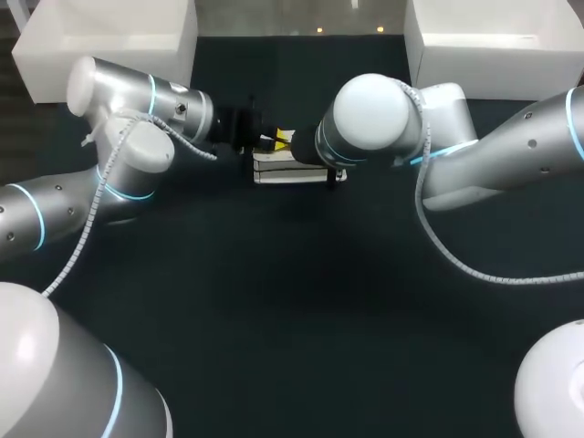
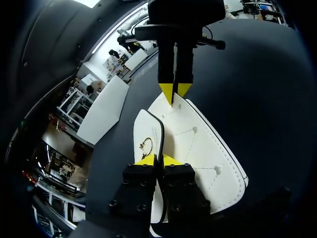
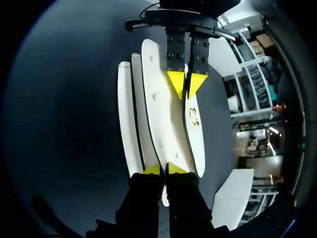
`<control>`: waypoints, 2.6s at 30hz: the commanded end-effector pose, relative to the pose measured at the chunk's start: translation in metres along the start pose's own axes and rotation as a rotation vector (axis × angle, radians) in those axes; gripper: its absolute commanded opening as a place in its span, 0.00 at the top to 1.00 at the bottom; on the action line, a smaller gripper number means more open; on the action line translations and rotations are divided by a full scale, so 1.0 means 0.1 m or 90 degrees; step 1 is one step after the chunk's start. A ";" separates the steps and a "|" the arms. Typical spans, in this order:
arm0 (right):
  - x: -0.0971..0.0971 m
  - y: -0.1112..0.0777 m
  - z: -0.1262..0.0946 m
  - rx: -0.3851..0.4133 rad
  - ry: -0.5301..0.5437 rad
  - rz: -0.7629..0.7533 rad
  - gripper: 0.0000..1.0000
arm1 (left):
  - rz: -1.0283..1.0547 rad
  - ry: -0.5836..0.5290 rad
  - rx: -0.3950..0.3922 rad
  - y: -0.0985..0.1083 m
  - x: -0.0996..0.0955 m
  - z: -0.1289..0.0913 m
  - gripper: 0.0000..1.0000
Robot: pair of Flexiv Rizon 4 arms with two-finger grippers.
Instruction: Pick up the bag, open it, inspect its contents, close it, and place it on the opposite side
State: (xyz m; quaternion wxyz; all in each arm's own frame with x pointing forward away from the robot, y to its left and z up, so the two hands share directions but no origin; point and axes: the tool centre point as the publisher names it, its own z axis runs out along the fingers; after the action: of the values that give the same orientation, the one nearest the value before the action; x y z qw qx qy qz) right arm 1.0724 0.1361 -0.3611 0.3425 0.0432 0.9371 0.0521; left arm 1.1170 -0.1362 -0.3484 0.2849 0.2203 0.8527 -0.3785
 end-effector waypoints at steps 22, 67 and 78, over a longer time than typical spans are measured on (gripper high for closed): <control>0.00 0.00 0.02 -0.001 -0.003 0.001 1.00 | 0.032 0.033 -0.069 -0.06 -0.25 0.00 1.00; 0.00 0.00 0.02 -0.001 -0.003 0.001 1.00 | -0.011 0.042 -0.066 -0.04 -0.05 0.07 1.00; 0.00 0.00 0.02 -0.001 -0.003 0.001 1.00 | -0.064 0.044 -0.075 -0.06 -0.08 0.06 1.00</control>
State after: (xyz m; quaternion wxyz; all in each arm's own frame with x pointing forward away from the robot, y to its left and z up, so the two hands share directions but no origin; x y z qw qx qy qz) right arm 1.0740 0.1349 -0.3610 0.3430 0.0439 0.9369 0.0515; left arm 1.1232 -0.1402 -0.3455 0.2481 0.1630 0.8940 -0.3357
